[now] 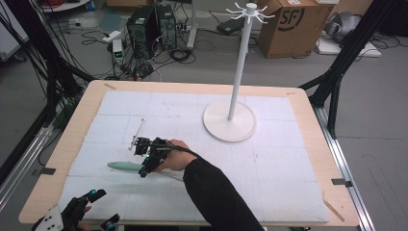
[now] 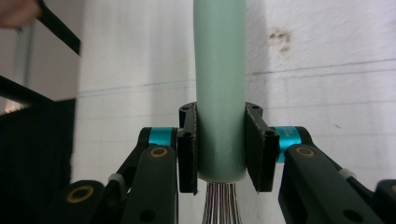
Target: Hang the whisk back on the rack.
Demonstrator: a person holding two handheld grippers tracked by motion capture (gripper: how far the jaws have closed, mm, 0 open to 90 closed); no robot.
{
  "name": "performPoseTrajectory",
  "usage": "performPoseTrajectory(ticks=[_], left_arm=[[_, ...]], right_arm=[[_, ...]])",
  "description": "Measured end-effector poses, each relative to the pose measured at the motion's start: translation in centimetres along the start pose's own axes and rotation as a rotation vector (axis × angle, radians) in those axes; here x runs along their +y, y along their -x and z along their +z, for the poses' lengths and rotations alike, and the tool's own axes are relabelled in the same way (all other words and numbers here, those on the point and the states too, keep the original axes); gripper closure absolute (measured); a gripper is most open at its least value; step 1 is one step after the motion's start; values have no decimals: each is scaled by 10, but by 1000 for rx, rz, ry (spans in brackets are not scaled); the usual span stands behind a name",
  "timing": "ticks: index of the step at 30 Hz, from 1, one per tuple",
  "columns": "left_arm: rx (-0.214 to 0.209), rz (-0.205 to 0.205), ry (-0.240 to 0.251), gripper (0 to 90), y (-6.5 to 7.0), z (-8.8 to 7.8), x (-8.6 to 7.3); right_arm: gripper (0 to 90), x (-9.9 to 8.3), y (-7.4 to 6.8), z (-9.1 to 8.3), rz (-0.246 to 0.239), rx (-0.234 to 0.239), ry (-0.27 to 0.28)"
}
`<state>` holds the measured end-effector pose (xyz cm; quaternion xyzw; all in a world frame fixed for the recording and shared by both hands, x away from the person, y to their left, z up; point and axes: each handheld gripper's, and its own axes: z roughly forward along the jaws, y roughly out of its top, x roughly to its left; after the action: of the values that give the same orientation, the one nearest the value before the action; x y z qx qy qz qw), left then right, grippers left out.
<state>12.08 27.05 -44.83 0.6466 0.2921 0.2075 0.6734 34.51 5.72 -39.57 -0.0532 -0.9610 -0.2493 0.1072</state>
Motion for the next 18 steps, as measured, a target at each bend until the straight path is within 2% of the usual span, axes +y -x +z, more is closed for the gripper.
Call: performPoseTrajectory(ticks=[5, 6, 7, 8, 9, 13, 15, 16, 17, 18], left_arm=[[9, -3, -3, 154, 0, 0, -1], [11, -2, -4, 154, 0, 0, -1], [11, 1, -7, 154, 0, 1, -1], [13, 2, -8, 154, 0, 1, -1], [14, 2, -9, 154, 0, 1, -1], [20, 5, -16, 154, -1, 3, -2], [17, 5, -18, 154, -2, 4, -1], [18, 5, -19, 154, -1, 4, -1], [17, 10, -22, 154, -1, 4, -1], [18, 9, -22, 154, -1, 4, -1]], right_arm=[[698, -9, 2, -28, 4, 30, 100], [699, -12, -1, -39, -3, 33, 139], [699, -12, -1, -39, -3, 33, 139], [699, -14, -1, -44, -22, 32, 162], [699, -16, -3, -50, -4, 32, 168], [699, -28, -3, -74, -4, -1, 223], [699, -39, -2, -92, 4, -38, 273], [699, -39, -2, -92, 4, -38, 273], [699, -46, -1, -105, 14, -58, 315], [699, -46, -1, -105, 14, -58, 315]])
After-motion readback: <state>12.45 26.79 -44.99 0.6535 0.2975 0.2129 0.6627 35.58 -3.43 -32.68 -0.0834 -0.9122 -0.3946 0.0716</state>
